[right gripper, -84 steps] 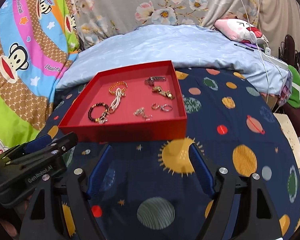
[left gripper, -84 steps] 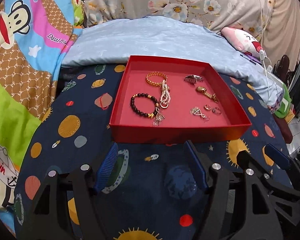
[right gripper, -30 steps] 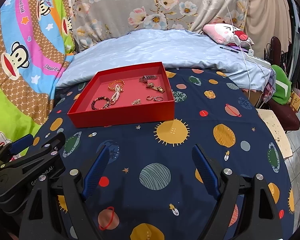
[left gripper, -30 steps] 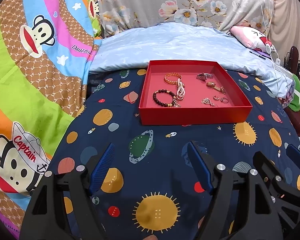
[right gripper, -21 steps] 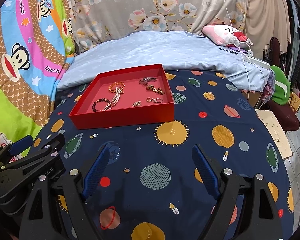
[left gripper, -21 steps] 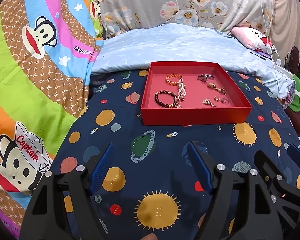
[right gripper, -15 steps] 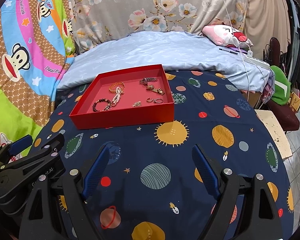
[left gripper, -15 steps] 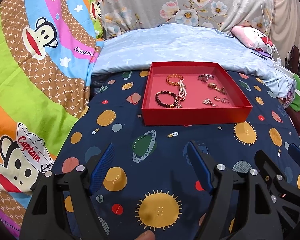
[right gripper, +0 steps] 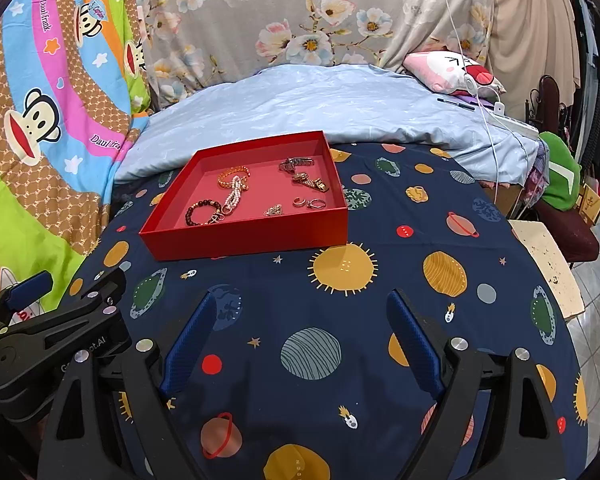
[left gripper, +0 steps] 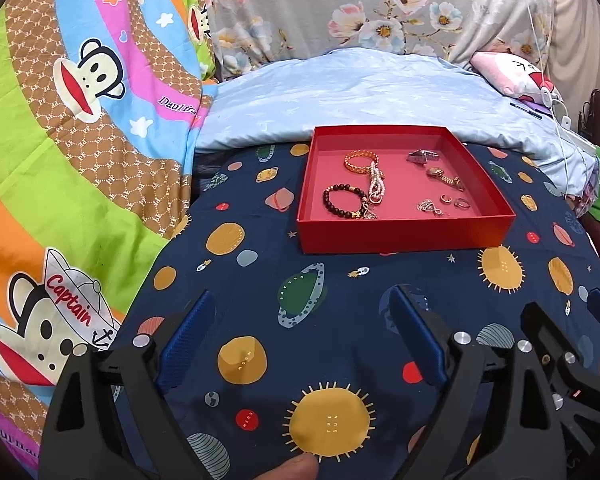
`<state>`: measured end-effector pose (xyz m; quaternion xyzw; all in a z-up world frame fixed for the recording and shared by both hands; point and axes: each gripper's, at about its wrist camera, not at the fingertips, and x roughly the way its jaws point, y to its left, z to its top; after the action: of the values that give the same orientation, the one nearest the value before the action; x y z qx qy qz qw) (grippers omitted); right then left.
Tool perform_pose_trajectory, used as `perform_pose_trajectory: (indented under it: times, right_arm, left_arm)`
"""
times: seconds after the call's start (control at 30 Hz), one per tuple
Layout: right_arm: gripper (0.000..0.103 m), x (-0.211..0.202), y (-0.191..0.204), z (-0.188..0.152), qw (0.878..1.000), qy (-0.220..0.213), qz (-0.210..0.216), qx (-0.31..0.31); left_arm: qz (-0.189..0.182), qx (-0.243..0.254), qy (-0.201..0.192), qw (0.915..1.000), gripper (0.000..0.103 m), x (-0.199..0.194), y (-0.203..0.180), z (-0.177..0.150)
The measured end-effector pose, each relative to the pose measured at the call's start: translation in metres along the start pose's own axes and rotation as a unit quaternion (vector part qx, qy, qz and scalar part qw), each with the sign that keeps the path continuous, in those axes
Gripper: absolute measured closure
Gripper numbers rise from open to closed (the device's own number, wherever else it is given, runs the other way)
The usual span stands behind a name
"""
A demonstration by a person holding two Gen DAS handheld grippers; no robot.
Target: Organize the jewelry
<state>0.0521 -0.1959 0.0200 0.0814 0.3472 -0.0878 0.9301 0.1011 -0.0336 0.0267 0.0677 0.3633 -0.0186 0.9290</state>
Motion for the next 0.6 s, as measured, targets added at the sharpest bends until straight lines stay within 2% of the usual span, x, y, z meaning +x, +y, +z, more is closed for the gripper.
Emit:
perform_pose_trajectory:
  times: [0.6]
  right_arm:
    - [0.018, 0.0024, -0.0025, 0.0003, 1.0, 0.003, 0.0, 0.001]
  left_arm:
    - [-0.011, -0.007, 0.006, 0.9999, 0.015, 0.0063, 0.0007, -0.0019]
